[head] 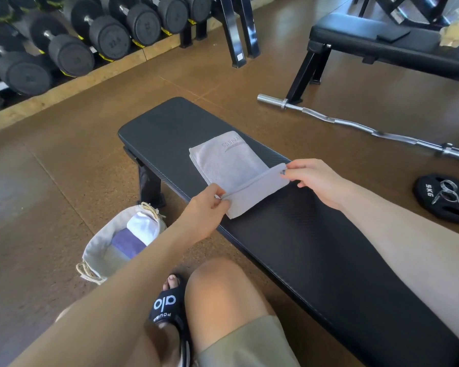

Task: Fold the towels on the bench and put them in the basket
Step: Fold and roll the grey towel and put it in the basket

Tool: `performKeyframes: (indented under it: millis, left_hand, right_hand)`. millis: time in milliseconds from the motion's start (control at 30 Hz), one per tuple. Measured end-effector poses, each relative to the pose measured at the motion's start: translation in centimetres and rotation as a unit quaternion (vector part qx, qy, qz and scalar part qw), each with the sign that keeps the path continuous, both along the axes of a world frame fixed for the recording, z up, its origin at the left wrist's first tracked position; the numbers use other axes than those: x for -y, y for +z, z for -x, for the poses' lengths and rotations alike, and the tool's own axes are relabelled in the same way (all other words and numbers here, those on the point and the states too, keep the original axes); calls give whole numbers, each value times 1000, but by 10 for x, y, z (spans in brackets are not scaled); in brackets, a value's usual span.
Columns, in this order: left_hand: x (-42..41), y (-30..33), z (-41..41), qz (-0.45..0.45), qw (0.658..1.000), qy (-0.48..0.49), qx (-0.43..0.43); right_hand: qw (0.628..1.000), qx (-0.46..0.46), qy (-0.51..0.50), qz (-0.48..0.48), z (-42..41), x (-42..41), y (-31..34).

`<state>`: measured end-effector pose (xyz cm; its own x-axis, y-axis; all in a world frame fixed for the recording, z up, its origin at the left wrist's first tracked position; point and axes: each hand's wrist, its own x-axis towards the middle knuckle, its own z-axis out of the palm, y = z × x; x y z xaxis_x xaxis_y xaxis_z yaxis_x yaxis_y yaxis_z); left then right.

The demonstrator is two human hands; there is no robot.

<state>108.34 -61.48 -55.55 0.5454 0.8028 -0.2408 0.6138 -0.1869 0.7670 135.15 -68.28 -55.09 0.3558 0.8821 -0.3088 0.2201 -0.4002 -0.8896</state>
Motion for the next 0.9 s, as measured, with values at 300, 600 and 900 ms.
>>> performKeyframes:
  millis: [300,600,900]
  left_hand:
    - [-5,0,-1,-16,998,62,26]
    - [-6,1,-12,-22,995,90,39]
    - [-11,-16,-14,-86,991,99,10]
  right_hand:
    - [987,156,12,-41,21,-27,-16]
    - [958,283,-4,-39,35,-34,-32]
    - [894,439,-17,-89,45,-36,-52]
